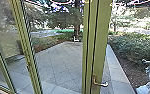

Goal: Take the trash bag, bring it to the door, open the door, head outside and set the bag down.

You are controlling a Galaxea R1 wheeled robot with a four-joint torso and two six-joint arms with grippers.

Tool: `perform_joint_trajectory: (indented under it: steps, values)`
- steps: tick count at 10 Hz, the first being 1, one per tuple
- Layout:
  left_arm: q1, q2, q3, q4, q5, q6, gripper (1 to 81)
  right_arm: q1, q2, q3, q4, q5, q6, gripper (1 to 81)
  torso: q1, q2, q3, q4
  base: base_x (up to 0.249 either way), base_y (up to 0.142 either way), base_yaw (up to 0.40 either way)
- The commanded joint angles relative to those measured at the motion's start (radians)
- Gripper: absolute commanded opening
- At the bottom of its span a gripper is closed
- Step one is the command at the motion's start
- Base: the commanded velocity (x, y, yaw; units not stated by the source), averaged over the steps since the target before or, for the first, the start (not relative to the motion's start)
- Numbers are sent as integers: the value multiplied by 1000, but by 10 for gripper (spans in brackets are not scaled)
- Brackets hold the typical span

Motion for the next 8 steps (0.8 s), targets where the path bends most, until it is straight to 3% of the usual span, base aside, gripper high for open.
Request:
perform_joint_trajectory:
  steps: [1,3,8]
  values:
    - [-59,-56,65,-25,65,-3,10,20,-130,167,6,-43,7,811,0,0,0,0,0,0,0]
    - [-59,-99,136,-25,67,-3,10,13,-217,300,20,-2,6,811,0,0,0,0,0,0,0]
    - [-59,-91,144,-24,65,-3,10,-6,-507,775,15,81,-3,811,0,0,0,0,0,0,0]
